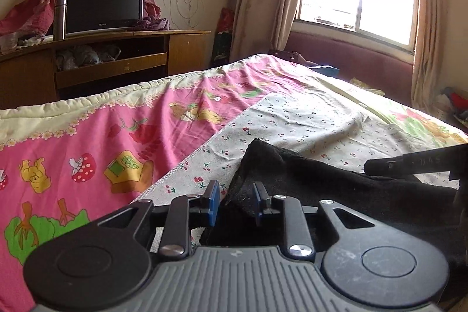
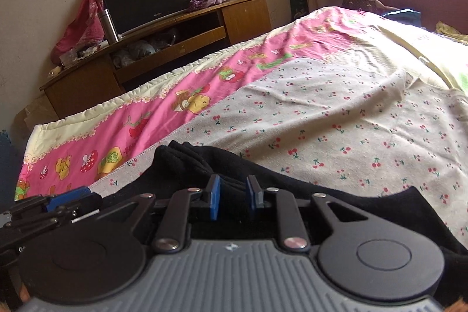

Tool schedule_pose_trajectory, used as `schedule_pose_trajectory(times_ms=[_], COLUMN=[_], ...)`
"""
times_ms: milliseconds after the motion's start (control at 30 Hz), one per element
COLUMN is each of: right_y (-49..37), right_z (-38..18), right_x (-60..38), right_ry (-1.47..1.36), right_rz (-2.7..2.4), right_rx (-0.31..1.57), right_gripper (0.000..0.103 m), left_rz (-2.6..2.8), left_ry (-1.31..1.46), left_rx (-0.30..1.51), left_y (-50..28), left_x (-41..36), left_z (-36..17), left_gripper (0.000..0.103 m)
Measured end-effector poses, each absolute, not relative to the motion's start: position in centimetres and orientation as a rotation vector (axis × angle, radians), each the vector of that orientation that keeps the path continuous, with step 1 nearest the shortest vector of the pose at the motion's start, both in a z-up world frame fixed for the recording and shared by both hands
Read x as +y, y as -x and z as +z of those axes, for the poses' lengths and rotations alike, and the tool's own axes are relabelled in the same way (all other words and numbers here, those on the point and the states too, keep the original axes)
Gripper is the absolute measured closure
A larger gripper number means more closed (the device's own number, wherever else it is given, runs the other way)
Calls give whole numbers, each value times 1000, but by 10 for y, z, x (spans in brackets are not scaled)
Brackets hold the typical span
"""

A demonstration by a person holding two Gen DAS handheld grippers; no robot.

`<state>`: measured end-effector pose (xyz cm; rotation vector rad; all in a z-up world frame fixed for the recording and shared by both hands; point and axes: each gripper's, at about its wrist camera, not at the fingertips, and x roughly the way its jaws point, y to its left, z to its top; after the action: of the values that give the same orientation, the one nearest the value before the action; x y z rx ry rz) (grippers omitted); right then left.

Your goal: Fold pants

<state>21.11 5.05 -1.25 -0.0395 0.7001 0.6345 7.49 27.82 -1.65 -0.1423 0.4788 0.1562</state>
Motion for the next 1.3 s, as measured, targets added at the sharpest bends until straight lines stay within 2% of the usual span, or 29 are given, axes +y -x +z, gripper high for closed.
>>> schedule_pose_trajectory(times_ms=[100,167,200,233,267,433,467,567,633,833,1000,1067,1133,1300], right_y=[-208,-209,-206,-200,-191,-156,-155,-153,-143,-119,-128,-132,-135,-133], right_z=[-34,-44,-41,-35,-28,-23,-28,-40,-34,-27,-51,-59,-65,-68], right_x=[12,-16,-31,-43,-54,-99,-105,-123,-129,-162,-183,-188,-195,-202], right_ry=[32,-20,-72,-127,-166,-184,-180,-250,-290,-328,-491,-550,-630,-735], right_rz=[458,374,338,324,313,227,199,167,162,111,146,184,208,306], right_rx=[789,815,818,802,773,716,741,769,738,688,760,773,786,775], right_gripper=[83,89,88,80,80,80,84,84,81,74,71,61,61,61], left_rz=[148,154,156,159,165,144,120,60,60,46,-80,-160,-181,-209], left_ry=[79,46,31,21,4,0,-17,-84,-91,-130,-175,-219,-273,-303], left_rx=[587,608,596,587,570,489,493,621,709,594,588,661,733,676], left_y=[-94,-97,-93,-91,-87,-71,-71,-89,-100,-81,-80,-87,-96,-91], left_x=[268,266,265,264,262,248,241,223,222,198,149,126,112,101], left_z=[-38,-45,-41,-37,-32,-14,-13,-31,-49,-18,-17,-30,-47,-35], left_gripper=[57,55,55,55,55,55,55,54,53,54,53,50,48,48])
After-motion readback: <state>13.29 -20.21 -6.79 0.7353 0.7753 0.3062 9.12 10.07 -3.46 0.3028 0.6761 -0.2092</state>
